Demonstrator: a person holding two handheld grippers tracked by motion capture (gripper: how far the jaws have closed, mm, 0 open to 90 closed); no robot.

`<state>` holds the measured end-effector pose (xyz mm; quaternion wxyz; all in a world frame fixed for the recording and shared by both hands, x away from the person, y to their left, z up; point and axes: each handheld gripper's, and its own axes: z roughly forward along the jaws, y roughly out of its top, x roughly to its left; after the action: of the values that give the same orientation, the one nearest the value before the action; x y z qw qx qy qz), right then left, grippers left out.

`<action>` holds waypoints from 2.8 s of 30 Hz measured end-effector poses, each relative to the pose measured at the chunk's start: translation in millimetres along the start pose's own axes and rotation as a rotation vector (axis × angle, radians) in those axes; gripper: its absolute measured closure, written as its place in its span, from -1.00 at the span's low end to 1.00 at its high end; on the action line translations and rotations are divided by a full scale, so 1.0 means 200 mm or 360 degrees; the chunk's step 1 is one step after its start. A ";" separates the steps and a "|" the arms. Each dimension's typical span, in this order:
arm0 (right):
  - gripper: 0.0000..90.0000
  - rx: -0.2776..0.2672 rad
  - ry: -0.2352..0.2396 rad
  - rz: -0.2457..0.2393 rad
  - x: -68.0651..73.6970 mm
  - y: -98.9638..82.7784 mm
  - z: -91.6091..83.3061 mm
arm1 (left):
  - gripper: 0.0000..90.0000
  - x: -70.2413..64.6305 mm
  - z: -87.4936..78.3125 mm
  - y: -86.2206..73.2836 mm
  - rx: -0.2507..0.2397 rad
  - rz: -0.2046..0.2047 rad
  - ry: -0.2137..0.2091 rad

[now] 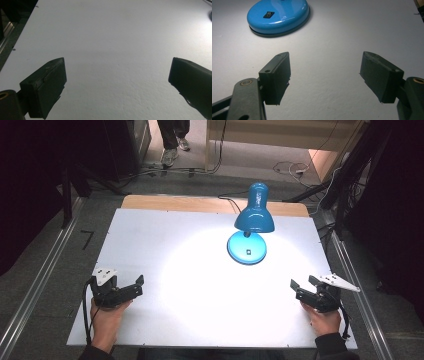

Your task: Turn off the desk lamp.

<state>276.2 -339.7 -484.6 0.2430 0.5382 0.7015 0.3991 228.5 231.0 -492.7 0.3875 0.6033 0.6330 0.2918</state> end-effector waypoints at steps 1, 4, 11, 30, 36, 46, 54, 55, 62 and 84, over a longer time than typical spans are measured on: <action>-0.49 -0.0003 0.0001 -0.0012 0.00 0.00 0.00 | -0.95 0.00 0.00 0.00 -0.0006 -0.0003 0.0007; -0.49 -0.0004 0.0006 -0.0016 0.01 0.01 0.01 | -0.95 0.00 0.00 0.00 -0.0019 -0.0007 0.0008; -0.49 -0.0015 0.0036 -0.0039 0.05 0.05 0.04 | -0.95 -0.01 0.00 -0.01 -0.0020 0.0039 0.0045; -0.48 -0.0015 0.0071 -0.0076 0.11 0.11 0.12 | -0.89 0.00 0.01 -0.01 -0.0023 0.0048 0.0093; -0.48 -0.0017 0.0082 -0.0072 0.11 0.12 0.14 | -0.89 0.00 0.01 -0.01 -0.0023 0.0038 0.0098; -0.48 -0.0006 0.0106 -0.0061 0.14 0.15 0.17 | -0.89 0.00 0.01 -0.01 -0.0028 0.0034 0.0106; -0.47 0.0001 0.0115 -0.0070 0.15 0.16 0.20 | -0.89 0.00 0.00 -0.02 -0.0040 0.0041 0.0102; -0.47 -0.0001 0.0112 -0.0075 0.16 0.17 0.20 | -0.89 0.00 0.00 -0.02 -0.0040 0.0044 0.0098; -0.46 0.0001 0.0107 -0.0079 0.17 0.19 0.21 | -0.89 -0.01 -0.01 -0.02 -0.0041 0.0053 0.0085; -0.42 0.0004 0.0120 -0.0102 0.21 0.23 0.26 | -0.89 -0.01 0.00 -0.02 -0.0032 0.0041 0.0070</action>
<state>329.7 -280.5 -472.9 0.2285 0.5003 0.7275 0.4102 226.5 228.2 -495.3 0.3757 0.6008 0.6307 0.3163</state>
